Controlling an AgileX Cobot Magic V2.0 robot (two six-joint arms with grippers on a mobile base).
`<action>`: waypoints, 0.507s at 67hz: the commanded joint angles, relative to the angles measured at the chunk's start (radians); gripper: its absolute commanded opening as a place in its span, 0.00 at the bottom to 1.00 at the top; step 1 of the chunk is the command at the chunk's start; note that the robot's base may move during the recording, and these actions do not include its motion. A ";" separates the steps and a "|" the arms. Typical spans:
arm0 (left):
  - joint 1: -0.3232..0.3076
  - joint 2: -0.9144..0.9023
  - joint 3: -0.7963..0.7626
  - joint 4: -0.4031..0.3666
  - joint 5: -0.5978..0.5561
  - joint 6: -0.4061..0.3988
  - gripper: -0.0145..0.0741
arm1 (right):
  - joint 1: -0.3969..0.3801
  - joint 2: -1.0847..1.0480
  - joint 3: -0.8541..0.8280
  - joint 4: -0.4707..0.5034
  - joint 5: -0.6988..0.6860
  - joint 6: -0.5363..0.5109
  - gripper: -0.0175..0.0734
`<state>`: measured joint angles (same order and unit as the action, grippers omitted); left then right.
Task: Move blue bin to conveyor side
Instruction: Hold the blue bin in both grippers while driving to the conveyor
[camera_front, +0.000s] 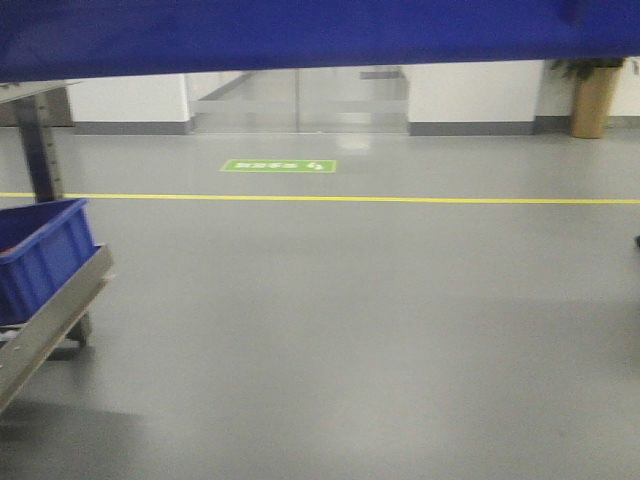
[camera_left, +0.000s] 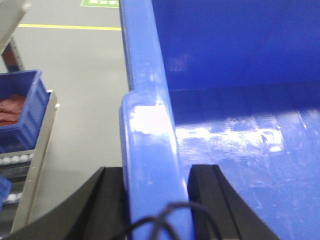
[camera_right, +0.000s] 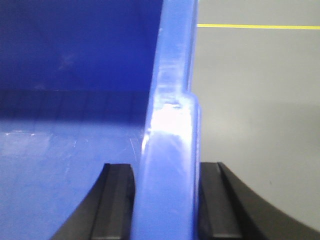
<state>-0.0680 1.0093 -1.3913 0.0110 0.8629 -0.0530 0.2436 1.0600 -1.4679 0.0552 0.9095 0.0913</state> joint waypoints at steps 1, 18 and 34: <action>0.004 -0.024 -0.017 0.063 -0.103 0.019 0.14 | -0.010 -0.023 -0.017 -0.078 -0.102 -0.012 0.12; 0.004 -0.024 -0.017 0.063 -0.103 0.019 0.14 | -0.010 -0.023 -0.017 -0.078 -0.102 -0.012 0.12; 0.004 -0.024 -0.017 0.063 -0.103 0.019 0.14 | -0.010 -0.023 -0.017 -0.078 -0.102 -0.012 0.12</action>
<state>-0.0680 1.0093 -1.3913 0.0091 0.8629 -0.0530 0.2436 1.0600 -1.4679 0.0552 0.9115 0.0913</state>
